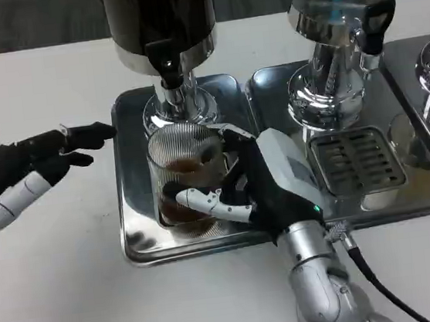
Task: Grasp the cup under the faucet to collect the drink, then remove the cup.
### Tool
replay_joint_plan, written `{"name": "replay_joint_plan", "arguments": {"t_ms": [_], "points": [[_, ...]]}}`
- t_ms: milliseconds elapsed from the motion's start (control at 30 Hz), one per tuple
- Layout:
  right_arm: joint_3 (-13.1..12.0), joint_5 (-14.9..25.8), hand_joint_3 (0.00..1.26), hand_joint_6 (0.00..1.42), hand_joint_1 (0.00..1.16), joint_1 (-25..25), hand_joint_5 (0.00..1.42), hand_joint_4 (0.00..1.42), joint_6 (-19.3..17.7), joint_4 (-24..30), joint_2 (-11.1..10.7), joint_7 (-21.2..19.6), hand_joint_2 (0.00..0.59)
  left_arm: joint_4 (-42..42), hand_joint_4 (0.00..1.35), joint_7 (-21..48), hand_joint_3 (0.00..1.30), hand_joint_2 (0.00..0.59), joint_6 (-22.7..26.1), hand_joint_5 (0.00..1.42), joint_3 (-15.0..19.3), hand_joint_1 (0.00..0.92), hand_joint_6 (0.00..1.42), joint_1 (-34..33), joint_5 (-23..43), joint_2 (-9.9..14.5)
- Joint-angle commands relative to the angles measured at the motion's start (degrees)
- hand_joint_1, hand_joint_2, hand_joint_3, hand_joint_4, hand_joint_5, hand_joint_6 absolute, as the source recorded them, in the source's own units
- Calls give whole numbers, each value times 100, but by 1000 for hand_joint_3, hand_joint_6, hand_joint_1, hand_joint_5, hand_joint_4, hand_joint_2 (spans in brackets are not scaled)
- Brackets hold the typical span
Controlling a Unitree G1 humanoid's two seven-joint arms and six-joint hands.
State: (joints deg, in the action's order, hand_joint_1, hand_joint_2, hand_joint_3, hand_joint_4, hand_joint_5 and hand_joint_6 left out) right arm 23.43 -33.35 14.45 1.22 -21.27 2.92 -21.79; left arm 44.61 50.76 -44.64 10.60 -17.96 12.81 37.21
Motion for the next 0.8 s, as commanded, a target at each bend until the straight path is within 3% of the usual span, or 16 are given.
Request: {"name": "replay_joint_plan", "arguments": {"t_ms": [33,800], "points": [[-95,13,462,1151,628,-70,855,696,-243,189,-9,-261,221,100,181,-68,285,128,-124,180,-39,0,260,-39,-102,-23],[-327,27,502,1193,657,-469,877,724,-384,908,-189,-333,253,375,181,-155,274,129,-406,179,-188,0,260,-164,-313,-74]]}}
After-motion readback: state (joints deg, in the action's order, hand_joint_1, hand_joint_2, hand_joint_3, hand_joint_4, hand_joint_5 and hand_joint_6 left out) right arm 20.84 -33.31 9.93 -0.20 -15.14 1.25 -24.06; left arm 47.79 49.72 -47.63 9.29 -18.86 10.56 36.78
